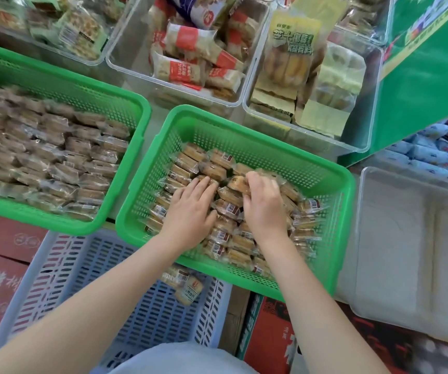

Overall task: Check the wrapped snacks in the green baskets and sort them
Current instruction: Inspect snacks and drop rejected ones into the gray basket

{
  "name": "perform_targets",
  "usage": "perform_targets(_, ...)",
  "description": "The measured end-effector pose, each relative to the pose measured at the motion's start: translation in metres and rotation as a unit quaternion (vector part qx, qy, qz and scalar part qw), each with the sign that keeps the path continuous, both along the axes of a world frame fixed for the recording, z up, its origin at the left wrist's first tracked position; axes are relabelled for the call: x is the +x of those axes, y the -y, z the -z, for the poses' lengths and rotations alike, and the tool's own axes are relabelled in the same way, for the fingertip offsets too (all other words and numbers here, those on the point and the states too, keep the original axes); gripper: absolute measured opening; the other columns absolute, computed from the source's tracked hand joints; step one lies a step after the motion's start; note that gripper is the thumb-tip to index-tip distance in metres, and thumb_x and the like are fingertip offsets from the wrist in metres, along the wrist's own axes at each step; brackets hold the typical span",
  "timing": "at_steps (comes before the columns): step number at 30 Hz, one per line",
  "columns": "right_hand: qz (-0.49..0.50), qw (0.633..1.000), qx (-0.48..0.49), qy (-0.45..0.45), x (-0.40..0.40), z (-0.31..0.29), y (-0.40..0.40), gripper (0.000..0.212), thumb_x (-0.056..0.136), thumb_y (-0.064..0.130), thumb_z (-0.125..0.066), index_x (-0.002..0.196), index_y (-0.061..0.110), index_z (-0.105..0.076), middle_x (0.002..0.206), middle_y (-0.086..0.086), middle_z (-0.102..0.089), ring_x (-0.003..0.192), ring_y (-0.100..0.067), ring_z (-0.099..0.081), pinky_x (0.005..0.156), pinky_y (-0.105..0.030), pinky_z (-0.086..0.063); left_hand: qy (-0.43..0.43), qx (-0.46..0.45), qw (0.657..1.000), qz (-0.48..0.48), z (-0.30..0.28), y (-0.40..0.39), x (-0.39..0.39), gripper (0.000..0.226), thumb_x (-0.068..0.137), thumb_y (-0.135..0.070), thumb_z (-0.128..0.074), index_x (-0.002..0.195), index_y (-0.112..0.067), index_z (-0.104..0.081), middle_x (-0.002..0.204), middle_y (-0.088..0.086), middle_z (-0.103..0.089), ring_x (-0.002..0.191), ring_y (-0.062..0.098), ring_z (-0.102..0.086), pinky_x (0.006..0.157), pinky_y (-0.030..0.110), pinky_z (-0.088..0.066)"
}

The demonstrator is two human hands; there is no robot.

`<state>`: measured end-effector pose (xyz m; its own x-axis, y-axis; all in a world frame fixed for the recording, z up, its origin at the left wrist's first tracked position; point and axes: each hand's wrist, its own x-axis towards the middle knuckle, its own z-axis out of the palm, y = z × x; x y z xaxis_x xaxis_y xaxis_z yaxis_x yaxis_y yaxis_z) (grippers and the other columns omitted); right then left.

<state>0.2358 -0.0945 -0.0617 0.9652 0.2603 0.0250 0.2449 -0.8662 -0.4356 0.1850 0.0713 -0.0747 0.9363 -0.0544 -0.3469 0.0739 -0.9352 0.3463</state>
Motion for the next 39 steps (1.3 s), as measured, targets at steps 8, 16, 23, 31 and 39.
perform_targets(8, 0.006, 0.996, -0.035, 0.085, 0.008, 0.013, -0.002, 0.015, 0.088, 0.016, -0.07, 0.1, 0.007, -0.074, 0.101, -0.015, -0.058, 0.093, -0.03, -0.051, 0.077, -0.039, -0.046, 0.108, 0.015, 0.992, 0.064, 0.005, 0.006, 0.019, 0.061, 0.1, -0.047, -0.041, 0.158, -0.032, -0.028, 0.168, 0.007, -0.019, 0.156, 0.028, -0.01, 0.123, 0.05, -0.015)
perform_targets(16, 0.003, 0.998, -0.066, 0.022, 0.043, 0.013, 0.002, 0.021, 0.084, 0.017, -0.076, 0.1, 0.006, -0.067, 0.097, -0.011, -0.064, 0.093, -0.032, -0.058, 0.081, -0.041, -0.046, 0.014, 0.08, 0.988, 0.131, 0.017, 0.006, 0.025, 0.065, 0.1, -0.068, -0.013, 0.159, -0.045, 0.003, 0.168, 0.004, 0.017, 0.153, 0.026, 0.023, 0.123, 0.052, 0.014)
perform_targets(23, 0.008, 0.992, -0.121, 0.031, 0.046, 0.018, -0.002, 0.005, 0.08, 0.0, -0.073, 0.078, 0.001, -0.069, 0.079, -0.013, -0.062, 0.075, -0.034, -0.058, 0.064, -0.035, -0.047, 0.003, 0.084, 0.988, 0.129, 0.016, 0.007, 0.027, 0.065, 0.1, -0.069, -0.014, 0.159, -0.046, 0.002, 0.169, 0.005, 0.015, 0.154, 0.027, 0.02, 0.124, 0.053, 0.012)
perform_targets(31, -0.01, 0.996, -0.073, -0.047, 0.052, -0.006, 0.001, 0.013, 0.102, 0.013, -0.043, 0.106, 0.005, -0.053, 0.098, -0.013, -0.055, 0.081, -0.029, -0.05, 0.065, -0.035, -0.035, -0.025, 0.085, 0.987, 0.132, 0.007, 0.009, 0.031, 0.065, 0.1, -0.069, -0.017, 0.159, -0.046, 0.001, 0.169, 0.005, 0.014, 0.154, 0.027, 0.019, 0.124, 0.054, 0.01)
perform_targets(39, -0.022, 0.995, 0.087, -0.05, 0.024, -0.085, 0.012, 0.011, 0.103, 0.012, -0.039, 0.095, 0.01, -0.047, 0.084, -0.005, -0.05, 0.07, -0.021, -0.046, 0.059, -0.034, -0.034, 0.038, -0.238, 0.962, -0.125, -0.049, 0.011, 0.018, 0.07, 0.092, -0.048, -0.063, 0.15, -0.017, -0.04, 0.153, 0.003, -0.043, 0.142, 0.017, -0.035, 0.12, 0.04, -0.029)
